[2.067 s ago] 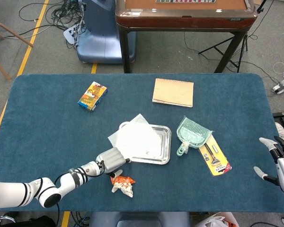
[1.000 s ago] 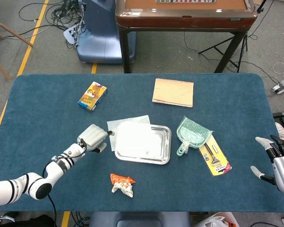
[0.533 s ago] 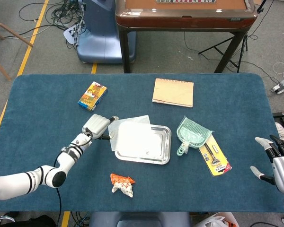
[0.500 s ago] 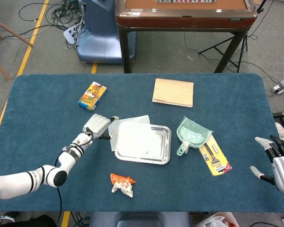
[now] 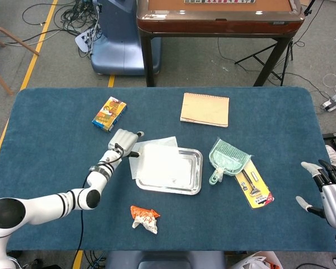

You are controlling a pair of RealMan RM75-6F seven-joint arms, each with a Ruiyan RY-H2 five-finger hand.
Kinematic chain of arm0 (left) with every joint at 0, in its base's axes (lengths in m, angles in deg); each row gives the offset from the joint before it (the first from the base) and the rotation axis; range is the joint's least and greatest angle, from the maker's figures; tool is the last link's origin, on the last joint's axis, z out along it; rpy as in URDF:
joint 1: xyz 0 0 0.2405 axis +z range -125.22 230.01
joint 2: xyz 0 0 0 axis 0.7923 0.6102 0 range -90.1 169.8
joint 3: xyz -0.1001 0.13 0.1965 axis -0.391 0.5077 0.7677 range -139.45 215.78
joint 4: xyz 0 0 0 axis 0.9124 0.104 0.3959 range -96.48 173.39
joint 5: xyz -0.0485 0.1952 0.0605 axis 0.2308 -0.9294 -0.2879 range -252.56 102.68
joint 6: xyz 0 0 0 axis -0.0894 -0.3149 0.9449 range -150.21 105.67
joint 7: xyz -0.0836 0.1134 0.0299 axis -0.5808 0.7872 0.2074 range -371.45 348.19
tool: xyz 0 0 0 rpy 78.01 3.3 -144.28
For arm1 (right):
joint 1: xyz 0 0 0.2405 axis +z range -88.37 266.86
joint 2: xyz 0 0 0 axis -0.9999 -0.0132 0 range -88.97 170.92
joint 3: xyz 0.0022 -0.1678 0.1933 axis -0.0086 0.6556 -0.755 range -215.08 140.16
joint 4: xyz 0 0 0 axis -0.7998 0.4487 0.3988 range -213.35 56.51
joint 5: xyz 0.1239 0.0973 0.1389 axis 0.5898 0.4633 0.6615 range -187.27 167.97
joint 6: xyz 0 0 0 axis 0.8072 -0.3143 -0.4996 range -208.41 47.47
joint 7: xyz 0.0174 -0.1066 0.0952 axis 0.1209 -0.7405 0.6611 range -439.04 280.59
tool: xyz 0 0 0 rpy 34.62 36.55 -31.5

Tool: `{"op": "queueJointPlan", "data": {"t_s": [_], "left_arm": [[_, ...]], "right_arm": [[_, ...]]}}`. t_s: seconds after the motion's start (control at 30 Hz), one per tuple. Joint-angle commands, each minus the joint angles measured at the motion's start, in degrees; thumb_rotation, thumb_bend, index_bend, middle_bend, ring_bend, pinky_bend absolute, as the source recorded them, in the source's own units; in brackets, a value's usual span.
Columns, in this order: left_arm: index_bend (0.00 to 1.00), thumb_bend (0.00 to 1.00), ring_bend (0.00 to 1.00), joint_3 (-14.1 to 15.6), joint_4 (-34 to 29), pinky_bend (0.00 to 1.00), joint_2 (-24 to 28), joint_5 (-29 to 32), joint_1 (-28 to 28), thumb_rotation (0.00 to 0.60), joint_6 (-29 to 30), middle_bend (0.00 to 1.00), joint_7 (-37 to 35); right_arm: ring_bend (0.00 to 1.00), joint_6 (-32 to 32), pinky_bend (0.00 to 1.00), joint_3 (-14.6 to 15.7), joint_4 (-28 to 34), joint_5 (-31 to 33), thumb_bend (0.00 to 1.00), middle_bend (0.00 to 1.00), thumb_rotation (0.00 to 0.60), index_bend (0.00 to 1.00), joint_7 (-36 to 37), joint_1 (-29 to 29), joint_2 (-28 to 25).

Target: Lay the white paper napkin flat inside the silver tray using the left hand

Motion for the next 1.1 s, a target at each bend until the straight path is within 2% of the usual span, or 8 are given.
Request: {"op": "queueJointPlan", "data": {"t_s": [0.03,0.2,0.47,1.1], "left_arm": [[0.17,0.48,1.00,0.6,3.0,1.00,-2.2,4.2,-2.1,0.204,-0.8,1.00,2.7],[0.17,0.48,1.00,1.0,6.1,1.00,-4.4,7.7,-3.7,0.203,-1.5,1.00,4.7],[0.18,0.48,1.00,1.6,7.7,1.00,-6.7,9.5,-5.3,0.209,-2.3,1.00,6.5],[0.20,0.48,1.00,0.9,4.4,1.00,-6.5,4.8,-5.2,0.215,-1.0,1.00,4.3]], "right_arm": [[0.12,0.0,0.17,0.0,-0.1,0.1,0.16,0.26,0.600,0.20,0.2,-0.1,0.0],[0.11,0.3,0.17,0.1,-0.4,0.4,0.16,0.26,0.600,0.20,0.5,-0.3,0.0],[0.11,0.4,0.17,0.2,-0.9,0.7,0.16,0.26,0.600,0.20,1.1,-0.6,0.0],[0.11,-0.1,0.17,0.0,-1.0,1.1,0.16,0.26,0.600,0.20,1.2,-0.4,0.1]]}}
